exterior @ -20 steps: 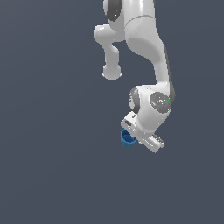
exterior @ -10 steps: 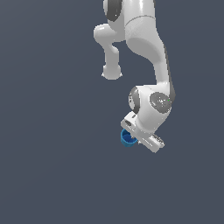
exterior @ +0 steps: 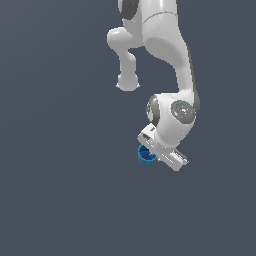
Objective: Pick up the object and move it to a goal position.
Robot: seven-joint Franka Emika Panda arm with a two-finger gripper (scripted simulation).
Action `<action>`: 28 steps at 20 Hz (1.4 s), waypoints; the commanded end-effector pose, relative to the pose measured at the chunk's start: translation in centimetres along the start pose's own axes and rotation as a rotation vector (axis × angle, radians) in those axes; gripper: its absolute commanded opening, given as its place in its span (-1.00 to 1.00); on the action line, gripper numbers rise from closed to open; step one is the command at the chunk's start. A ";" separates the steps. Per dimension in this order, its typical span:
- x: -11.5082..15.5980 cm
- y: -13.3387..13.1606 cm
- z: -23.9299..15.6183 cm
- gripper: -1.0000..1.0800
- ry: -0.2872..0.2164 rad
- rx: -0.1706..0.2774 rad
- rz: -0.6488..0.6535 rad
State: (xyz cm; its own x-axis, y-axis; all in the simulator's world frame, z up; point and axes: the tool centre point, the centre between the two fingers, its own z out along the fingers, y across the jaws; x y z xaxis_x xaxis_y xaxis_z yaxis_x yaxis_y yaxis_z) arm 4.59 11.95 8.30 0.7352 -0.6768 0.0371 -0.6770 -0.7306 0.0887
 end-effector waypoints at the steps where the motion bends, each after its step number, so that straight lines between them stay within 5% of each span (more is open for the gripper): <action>1: -0.2 0.5 -1.0 -1.00 0.002 0.003 0.000; 28: -6.8 12.5 -19.3 -1.00 0.001 0.004 0.000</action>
State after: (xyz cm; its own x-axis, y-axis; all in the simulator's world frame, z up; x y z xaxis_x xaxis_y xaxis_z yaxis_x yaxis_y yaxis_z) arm -7.47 9.34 27.04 0.7351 -0.6769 0.0369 -0.6772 -0.7307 0.0868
